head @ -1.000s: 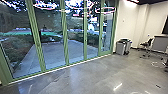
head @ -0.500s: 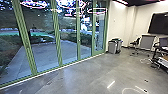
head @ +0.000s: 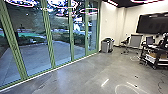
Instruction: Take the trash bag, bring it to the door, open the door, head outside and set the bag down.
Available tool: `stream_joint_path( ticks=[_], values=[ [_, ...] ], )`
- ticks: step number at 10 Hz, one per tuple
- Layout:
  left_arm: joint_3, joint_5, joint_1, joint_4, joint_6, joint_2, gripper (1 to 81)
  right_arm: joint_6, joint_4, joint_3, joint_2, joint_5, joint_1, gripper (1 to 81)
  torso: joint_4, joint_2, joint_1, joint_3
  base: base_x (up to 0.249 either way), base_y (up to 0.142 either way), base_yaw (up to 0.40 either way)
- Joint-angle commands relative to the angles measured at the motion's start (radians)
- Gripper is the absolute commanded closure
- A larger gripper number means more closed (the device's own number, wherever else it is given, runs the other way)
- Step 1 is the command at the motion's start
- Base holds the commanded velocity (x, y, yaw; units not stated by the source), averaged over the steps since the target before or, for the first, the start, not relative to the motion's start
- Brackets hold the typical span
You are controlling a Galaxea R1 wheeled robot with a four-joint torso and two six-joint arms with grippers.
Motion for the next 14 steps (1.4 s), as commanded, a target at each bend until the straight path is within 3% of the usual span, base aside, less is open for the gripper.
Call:
stream_joint_path(
  ticks=[1,10,14],
  values=[
    [-0.004,0.074,-0.060,-0.003,0.007,-0.006,81.1,0.000,-0.003,-0.001,-0.004,-0.059,0.053,1.0,0.000,0.000,0.000,0.000,0.000,0.000,-0.083],
    [-0.004,0.062,-0.056,-0.005,0.016,-0.003,81.1,0.001,-0.003,-0.002,-0.004,-0.059,0.053,1.0,0.000,0.000,0.000,0.000,0.000,0.000,0.000],
    [-0.004,0.060,-0.056,-0.006,0.016,-0.006,81.1,0.001,-0.003,-0.002,-0.001,-0.061,0.053,1.0,0.000,-0.001,-0.003,0.000,0.116,0.000,0.000]
  ],
)
